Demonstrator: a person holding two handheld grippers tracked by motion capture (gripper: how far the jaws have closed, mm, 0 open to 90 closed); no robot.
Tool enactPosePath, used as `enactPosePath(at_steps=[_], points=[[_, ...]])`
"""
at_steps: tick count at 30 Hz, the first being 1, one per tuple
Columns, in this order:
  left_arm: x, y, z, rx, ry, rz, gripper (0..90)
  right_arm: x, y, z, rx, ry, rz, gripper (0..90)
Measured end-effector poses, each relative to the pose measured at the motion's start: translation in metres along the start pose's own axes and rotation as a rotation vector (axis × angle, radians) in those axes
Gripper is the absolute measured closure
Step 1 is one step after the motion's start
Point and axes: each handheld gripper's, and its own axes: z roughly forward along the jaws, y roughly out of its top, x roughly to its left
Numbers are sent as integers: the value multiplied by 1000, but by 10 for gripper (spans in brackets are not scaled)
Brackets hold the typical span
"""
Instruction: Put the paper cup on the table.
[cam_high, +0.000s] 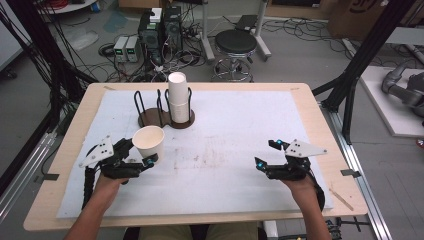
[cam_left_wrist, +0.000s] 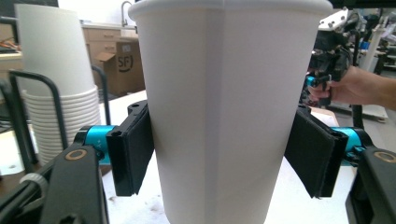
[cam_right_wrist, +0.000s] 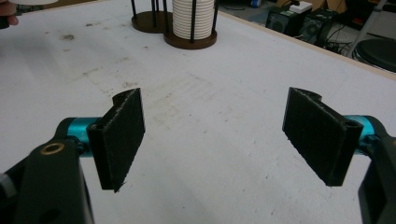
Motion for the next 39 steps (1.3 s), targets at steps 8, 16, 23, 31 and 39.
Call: enactPosePath(at_steps=[8,16,23,31,39], points=[[21,0,-15,-18,84,-19,294,0,-3,-4,3,-7,8,215],[42,-5,-37,-9,188,-63,294,0,-4,-6,7,-3,6,215],[51,-13,-47,12,250,-94,295,0,-5,-7,9,5,2,215],[59,-25,-49,143,313,-94,296,-1,-5,-5,8,14,-2,215],[60,-30,-45,299,387,-88,295,0,-5,-6,15,16,1,215]])
